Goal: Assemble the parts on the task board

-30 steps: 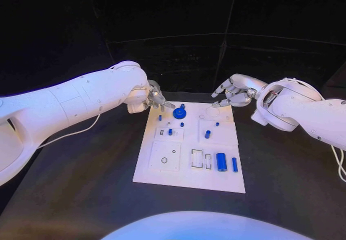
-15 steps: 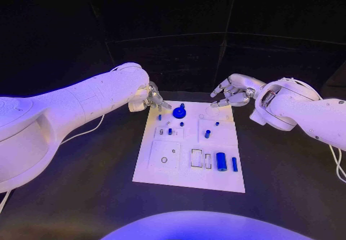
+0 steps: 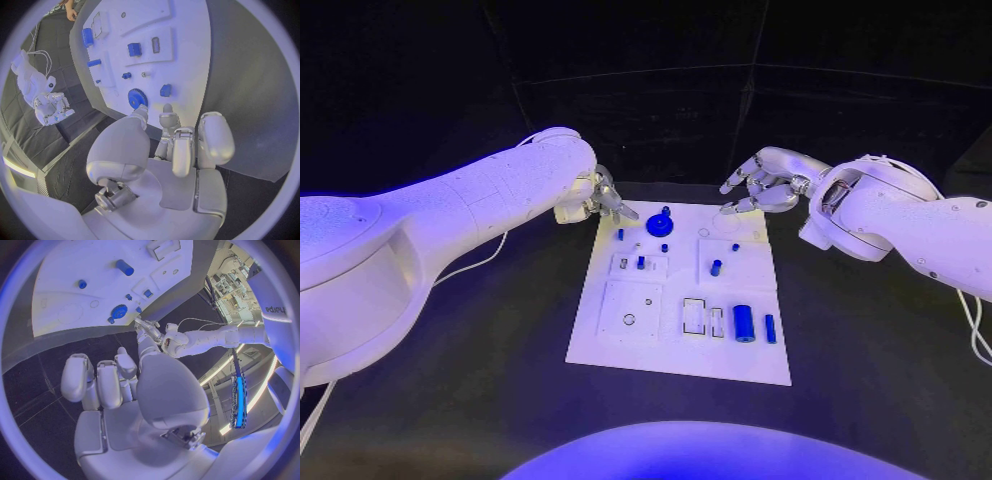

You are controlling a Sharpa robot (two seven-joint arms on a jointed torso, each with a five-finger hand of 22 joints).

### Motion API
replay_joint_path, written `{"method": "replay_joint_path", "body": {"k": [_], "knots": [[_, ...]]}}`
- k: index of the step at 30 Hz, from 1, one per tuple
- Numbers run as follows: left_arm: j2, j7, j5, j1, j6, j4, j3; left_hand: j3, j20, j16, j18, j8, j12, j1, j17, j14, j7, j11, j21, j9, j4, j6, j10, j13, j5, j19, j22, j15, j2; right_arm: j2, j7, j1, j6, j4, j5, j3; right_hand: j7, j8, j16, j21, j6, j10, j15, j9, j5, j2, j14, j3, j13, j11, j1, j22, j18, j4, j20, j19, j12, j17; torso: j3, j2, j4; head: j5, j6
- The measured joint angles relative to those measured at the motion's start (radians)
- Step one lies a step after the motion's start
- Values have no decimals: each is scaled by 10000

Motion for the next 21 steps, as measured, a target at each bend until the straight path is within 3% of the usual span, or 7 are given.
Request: {"method": "replay_joint_path", "body": {"k": [21], "knots": [[143, -15, -67, -85, 698, -359, 1, -106, -1, 0, -1, 0, 0, 116, 0, 0, 18, 0, 46, -40, -50, 19, 0, 12, 0, -1, 90, 0, 35, 13, 3, 0, 5, -11, -1, 0, 0, 36, 1, 1, 0, 0, 0, 0, 59, 0, 0, -30, 0, 0, 0, -2, 0, 30, 0, 0, 0, 1, -3, -9, 12, -12, -32]]}}
